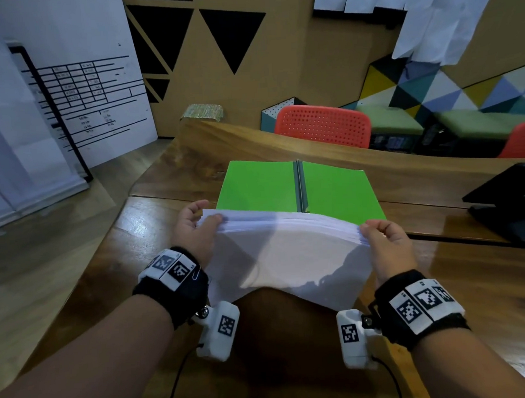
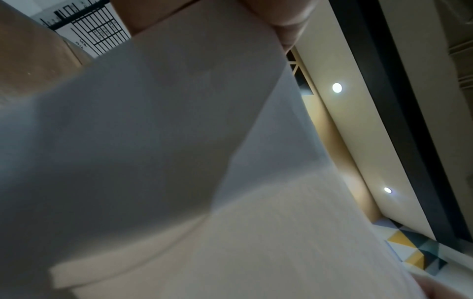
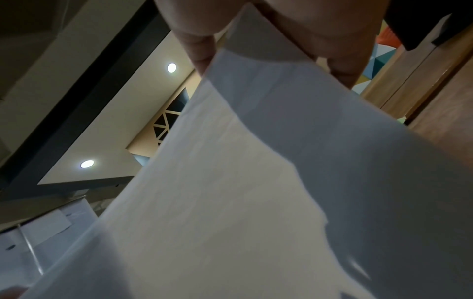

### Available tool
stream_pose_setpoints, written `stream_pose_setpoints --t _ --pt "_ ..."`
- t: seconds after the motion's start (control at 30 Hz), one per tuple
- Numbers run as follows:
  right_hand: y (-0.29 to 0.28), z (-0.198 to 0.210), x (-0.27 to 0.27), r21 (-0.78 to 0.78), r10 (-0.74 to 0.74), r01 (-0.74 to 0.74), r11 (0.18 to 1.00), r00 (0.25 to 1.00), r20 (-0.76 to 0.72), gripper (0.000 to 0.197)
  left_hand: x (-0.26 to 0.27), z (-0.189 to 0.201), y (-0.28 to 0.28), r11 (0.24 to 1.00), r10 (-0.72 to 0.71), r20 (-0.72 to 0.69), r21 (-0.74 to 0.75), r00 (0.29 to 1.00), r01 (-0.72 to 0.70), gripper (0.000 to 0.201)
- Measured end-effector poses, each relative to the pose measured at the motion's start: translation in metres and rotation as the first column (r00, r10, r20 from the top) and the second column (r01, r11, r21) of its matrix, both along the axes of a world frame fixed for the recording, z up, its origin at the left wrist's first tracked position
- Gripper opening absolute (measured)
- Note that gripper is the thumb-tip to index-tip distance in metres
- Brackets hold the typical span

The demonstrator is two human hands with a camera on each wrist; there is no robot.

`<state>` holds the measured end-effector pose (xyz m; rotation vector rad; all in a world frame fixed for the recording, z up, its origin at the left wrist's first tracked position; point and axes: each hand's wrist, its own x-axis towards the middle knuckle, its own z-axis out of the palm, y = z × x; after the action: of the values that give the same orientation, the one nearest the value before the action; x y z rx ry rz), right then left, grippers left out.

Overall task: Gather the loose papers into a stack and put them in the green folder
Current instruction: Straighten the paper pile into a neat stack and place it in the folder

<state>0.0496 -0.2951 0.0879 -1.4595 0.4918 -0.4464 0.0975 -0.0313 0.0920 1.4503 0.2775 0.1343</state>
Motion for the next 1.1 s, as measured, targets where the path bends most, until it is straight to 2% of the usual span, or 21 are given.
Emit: stream_pose_setpoints --t 0.07,0.17,0.27,0.33,0.43,0.47,0.53,0.57,0.6,0.63,0.7,0.73,0.87,0.97,1.03,1.07,1.1 --pt "-0.001 0.000 0.001 0.021 0.004 -0.005 1.000 1.000 0.005 0.023 0.000 0.003 -0.001 1.000 -0.002 -0.005 -0.013 1.000 0.002 0.027" --pt "-0.002 0.001 0.003 0.079 -0.012 0.009 0.997 1.000 0.029 0.022 0.002 0.009 -0.002 1.000 0.008 0.012 -0.027 1.000 -0.008 0.010" --pt "-0.004 -0.003 0.007 0.055 0.013 -0.014 0.998 1.000 0.022 0.020 0.007 0.006 -0.002 0.999 0.033 0.047 0.041 0.998 -0.035 0.009" --pt "-0.006 -0.005 0.007 0.104 0.050 -0.054 0.993 0.998 0.037 0.020 0.010 0.001 -0.002 0.995 0.045 0.040 0.088 0.998 -0.049 0.014" --pt "-0.016 -0.016 0.004 0.186 0.134 -0.153 0.970 0.985 0.113 0.078 0.009 0.000 -0.001 0.994 0.048 0.054 0.092 0.997 -0.053 0.010" --pt "-0.019 -0.023 0.003 0.193 0.156 -0.181 0.964 0.978 0.136 0.089 0.008 -0.001 -0.001 0.997 0.026 0.065 0.068 0.998 -0.031 0.018" --pt "-0.019 -0.034 -0.001 0.187 0.207 -0.222 0.957 0.974 0.093 0.102 0.004 -0.008 0.001 0.997 -0.044 0.102 0.064 0.994 0.038 0.071" --pt "-0.017 -0.038 -0.003 0.183 0.220 -0.228 0.956 0.973 0.065 0.107 0.002 -0.012 0.000 0.996 -0.071 0.088 0.051 0.994 0.066 0.088" --pt "-0.014 -0.042 -0.005 0.158 0.231 -0.235 0.959 0.972 0.048 0.108 0.001 -0.016 0.000 0.993 -0.110 0.059 0.052 0.992 0.106 0.089" --pt "-0.010 -0.044 -0.005 0.127 0.221 -0.224 0.966 0.974 0.038 0.098 -0.001 -0.018 -0.001 0.989 -0.132 0.024 0.068 0.991 0.130 0.075" --pt "-0.006 -0.045 -0.002 0.093 0.132 -0.135 0.986 0.990 0.037 0.043 -0.006 -0.016 -0.007 0.985 -0.117 -0.040 0.124 0.992 0.121 0.030" --pt "-0.002 -0.042 -0.002 0.067 0.100 -0.102 0.993 0.995 0.032 0.025 -0.007 -0.014 -0.009 0.983 -0.105 -0.039 0.147 0.994 0.109 0.022" --pt "0.006 -0.035 -0.003 -0.002 0.026 -0.026 1.000 0.999 0.042 0.026 -0.010 -0.012 -0.013 0.986 -0.111 0.072 0.131 0.991 0.101 0.024" --pt "0.011 -0.034 -0.005 0.013 0.030 -0.030 0.999 0.999 0.041 0.020 -0.009 -0.015 -0.008 0.985 -0.126 0.074 0.131 0.989 0.116 0.025" --pt "0.012 -0.034 -0.007 0.056 0.000 -0.001 0.998 1.000 0.019 0.009 -0.006 -0.016 -0.005 0.994 -0.094 0.060 0.055 0.994 0.091 0.014" --pt "0.012 -0.033 -0.006 0.081 -0.011 0.010 0.997 1.000 0.004 0.006 -0.005 -0.015 -0.003 0.997 -0.074 0.048 0.010 0.996 0.073 0.016" --pt "0.011 -0.031 -0.006 0.093 -0.023 0.022 0.995 1.000 0.004 0.014 -0.003 -0.014 -0.002 0.998 -0.055 0.031 -0.027 0.998 0.056 0.025"
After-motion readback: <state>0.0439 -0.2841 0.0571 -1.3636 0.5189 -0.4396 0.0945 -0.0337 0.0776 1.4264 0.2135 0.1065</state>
